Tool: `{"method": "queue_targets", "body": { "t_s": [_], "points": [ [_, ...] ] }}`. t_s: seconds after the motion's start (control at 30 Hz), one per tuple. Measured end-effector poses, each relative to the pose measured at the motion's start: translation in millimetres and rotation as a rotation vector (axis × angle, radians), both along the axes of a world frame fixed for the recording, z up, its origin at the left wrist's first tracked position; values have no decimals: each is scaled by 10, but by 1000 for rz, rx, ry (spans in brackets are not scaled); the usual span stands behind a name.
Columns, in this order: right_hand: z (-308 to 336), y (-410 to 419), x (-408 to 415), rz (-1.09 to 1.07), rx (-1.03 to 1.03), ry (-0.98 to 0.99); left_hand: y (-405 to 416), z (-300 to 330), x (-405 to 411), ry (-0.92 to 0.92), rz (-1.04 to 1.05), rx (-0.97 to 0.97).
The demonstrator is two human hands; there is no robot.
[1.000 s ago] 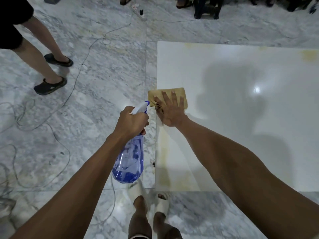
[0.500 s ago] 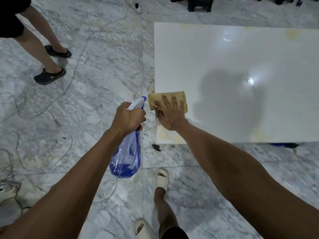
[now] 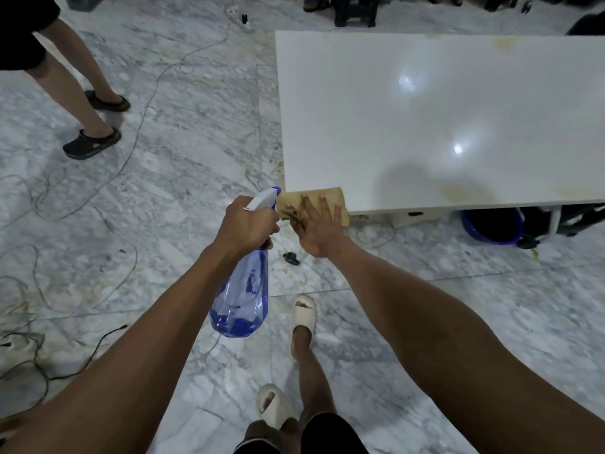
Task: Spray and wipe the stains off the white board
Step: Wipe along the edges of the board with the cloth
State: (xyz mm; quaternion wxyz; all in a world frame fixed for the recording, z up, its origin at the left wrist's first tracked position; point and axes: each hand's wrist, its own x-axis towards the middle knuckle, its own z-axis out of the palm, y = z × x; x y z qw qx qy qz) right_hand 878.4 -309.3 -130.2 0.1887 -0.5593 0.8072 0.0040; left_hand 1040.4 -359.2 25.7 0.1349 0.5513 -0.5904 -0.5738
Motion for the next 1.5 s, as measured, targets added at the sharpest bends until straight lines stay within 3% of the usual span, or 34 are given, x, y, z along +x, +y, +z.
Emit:
{"method": "queue_targets", "body": {
  "t_s": [0.23, 0.27, 0.37, 0.43, 0.63, 0.97, 1.5],
  "points": [
    [520, 355, 190, -64, 35, -233, 245, 280, 137, 14, -21, -38],
    [637, 361, 196, -120, -3, -345, 257, 348, 149, 13, -20, -47],
    [1075, 353, 176, -583, -275, -956, 277, 608, 173, 25, -26, -71],
    [1355, 352, 143, -768, -397, -1218, 273, 818, 186, 40, -25, -84],
    [2115, 185, -17, -803, -647, -1826, 113, 1403, 69, 106, -81, -139],
    [2540, -1094, -678, -717, -626, -1903, -946, 1823, -557, 104, -72, -188],
    [2298, -2645, -1269, -782, -508, -1823, -2419, 1475, -1225, -9, -30, -17]
  ]
}}
